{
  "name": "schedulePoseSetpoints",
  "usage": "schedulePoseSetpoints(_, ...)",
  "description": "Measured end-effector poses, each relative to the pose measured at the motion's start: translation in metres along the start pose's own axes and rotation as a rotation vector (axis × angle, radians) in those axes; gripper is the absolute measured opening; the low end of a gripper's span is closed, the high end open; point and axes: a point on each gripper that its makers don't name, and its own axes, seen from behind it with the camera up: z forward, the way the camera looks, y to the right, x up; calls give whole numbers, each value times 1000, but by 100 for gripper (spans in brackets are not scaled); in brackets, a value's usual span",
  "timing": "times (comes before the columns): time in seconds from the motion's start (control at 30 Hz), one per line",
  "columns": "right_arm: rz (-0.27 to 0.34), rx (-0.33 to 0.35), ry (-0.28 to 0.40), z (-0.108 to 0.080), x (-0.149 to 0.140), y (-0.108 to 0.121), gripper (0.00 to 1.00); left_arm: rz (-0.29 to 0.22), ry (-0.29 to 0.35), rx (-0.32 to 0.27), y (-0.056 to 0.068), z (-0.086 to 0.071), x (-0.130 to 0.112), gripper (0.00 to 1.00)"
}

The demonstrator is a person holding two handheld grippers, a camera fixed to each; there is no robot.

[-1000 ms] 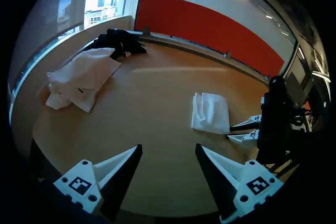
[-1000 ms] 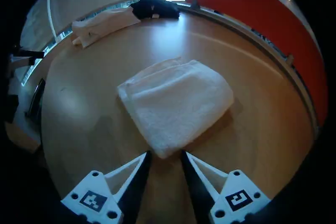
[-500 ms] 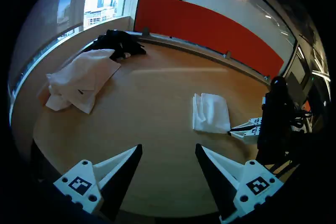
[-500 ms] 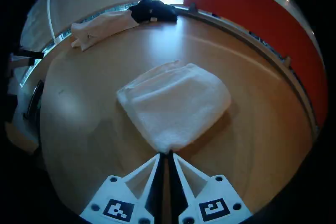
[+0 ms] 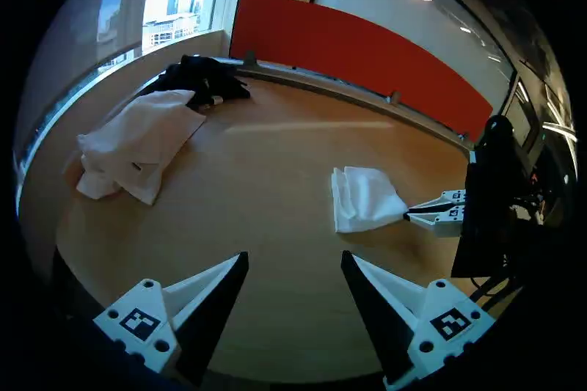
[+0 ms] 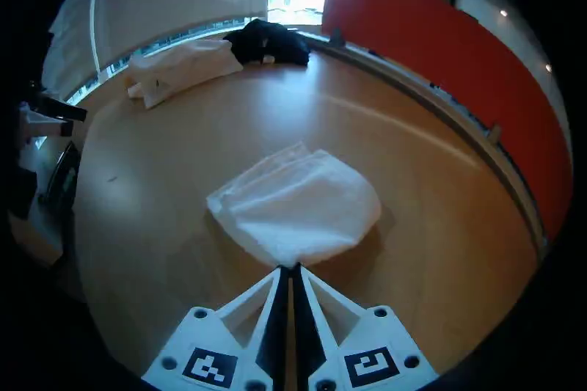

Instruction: Fold towel

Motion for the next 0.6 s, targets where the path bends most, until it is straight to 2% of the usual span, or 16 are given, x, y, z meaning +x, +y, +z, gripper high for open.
schedulePoseSetpoints(0.4,-50,-33,93,-35,58,27,4,37,31,-37,17,4,24,94)
schedulePoseSetpoints(0.6,-49,-55,119,-56,77,42,4,52,38,-63,27,9,34,94)
